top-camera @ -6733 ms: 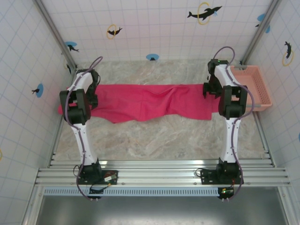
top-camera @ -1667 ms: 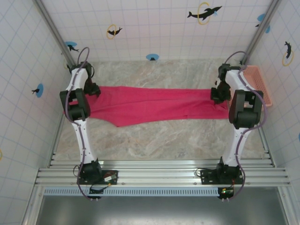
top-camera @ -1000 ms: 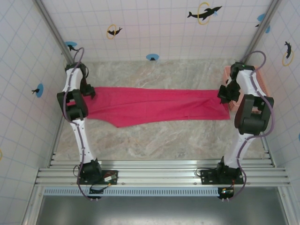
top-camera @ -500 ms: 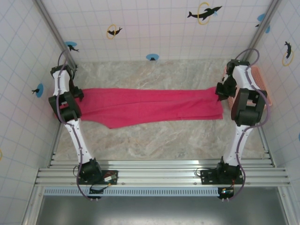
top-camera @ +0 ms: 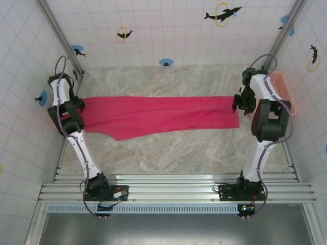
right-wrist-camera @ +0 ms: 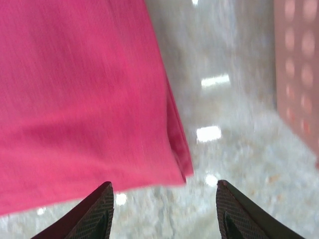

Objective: Roll up the long pants

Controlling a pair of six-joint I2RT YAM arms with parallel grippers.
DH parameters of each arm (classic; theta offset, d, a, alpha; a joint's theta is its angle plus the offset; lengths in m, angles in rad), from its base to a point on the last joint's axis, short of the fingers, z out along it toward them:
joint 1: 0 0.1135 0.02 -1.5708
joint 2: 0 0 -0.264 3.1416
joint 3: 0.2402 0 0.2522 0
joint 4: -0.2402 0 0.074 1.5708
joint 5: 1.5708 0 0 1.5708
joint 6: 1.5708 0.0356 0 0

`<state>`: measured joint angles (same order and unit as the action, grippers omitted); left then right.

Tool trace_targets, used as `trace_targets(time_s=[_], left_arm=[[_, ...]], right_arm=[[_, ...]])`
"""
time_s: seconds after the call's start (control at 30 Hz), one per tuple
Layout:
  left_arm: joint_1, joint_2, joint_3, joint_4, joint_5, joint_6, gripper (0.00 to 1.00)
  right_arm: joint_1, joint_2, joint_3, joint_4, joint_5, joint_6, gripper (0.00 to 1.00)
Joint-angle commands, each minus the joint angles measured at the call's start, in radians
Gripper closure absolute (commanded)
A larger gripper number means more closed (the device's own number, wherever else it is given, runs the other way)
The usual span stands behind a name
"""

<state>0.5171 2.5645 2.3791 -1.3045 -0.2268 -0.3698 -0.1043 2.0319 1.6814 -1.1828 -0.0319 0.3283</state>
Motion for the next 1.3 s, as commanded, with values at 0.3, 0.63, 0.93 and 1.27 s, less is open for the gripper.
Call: trace_targets(time_s=[0.3,0.63,0.93,1.27], left_arm=[[-0.052,-0.084,-0.102,0.051,0.005,0.070,0.03],[-0.133,-0.165,-0.203,0.038,0.019,0.081,0.03],[-0.333,-0.275,-0.299,0.064,0.094,0.056,0.03],[-0.582,-0.001,0.002,0.043,0.362,-0.144,0.02]], right_arm=[[-0.031,-0.074,-0.312,0.242,-0.083,0.027,0.42],[-0.052,0.005,-0.298,0.284,-0.114,0.067,0.46],[-0.055,0.002,-0.330,0.291,-0.145,0.067,0.85],[-0.099,-0.127,-0.208,0.172,-0.152,-0.045,1.00]])
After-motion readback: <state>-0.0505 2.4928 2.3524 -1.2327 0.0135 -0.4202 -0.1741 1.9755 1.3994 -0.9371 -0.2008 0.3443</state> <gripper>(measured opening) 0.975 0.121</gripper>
